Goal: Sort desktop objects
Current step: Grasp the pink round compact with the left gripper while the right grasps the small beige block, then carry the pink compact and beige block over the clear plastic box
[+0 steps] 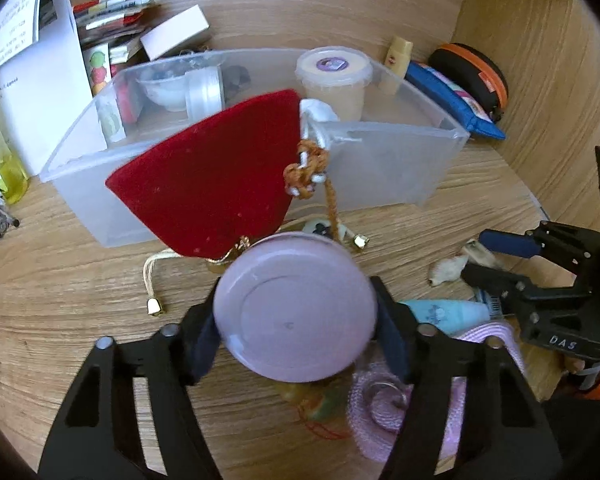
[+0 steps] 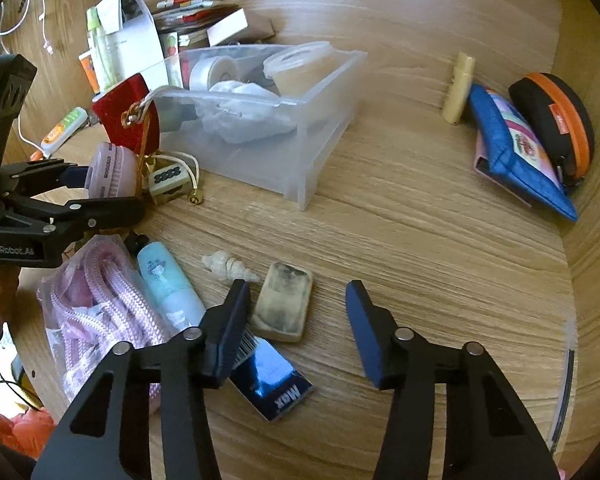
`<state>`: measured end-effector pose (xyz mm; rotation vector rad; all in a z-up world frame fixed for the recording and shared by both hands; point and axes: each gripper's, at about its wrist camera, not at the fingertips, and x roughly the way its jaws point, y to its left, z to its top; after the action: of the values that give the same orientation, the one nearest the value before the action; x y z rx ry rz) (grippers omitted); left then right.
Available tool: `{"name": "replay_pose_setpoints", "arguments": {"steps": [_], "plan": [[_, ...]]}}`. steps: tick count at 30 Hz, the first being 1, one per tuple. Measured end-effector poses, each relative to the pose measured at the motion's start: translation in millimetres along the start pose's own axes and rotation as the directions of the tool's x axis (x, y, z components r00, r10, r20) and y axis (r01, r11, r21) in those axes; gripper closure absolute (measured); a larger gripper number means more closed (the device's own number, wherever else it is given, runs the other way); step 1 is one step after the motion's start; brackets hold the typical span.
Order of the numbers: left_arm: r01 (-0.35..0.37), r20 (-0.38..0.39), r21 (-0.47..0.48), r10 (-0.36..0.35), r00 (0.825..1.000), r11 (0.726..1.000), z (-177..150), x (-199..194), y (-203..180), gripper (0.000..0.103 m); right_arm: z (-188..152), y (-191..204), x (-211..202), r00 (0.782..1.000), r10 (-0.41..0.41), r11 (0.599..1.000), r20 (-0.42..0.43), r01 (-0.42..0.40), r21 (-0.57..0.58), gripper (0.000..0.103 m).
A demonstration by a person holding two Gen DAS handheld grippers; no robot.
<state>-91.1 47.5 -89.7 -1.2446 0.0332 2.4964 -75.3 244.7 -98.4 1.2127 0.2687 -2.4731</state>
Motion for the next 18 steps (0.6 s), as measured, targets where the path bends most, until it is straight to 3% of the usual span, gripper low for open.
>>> {"name": "replay_pose_setpoints", "arguments": {"steps": [3, 18], "plan": [[-0.001, 0.005, -0.016, 0.002, 1.0, 1.0, 0, -1, 3, 0.041, 2, 1, 0, 1.0, 0.005, 1.0, -0.003, -0.005, -0.003, 0.08], [-0.021, 0.112, -0.082, 0.03, 0.993, 0.996, -5, -29, 12, 0.041, 10, -11, -20, 0.996, 0.005, 0.999, 0.087, -0.008, 0.036, 0.08]]}}
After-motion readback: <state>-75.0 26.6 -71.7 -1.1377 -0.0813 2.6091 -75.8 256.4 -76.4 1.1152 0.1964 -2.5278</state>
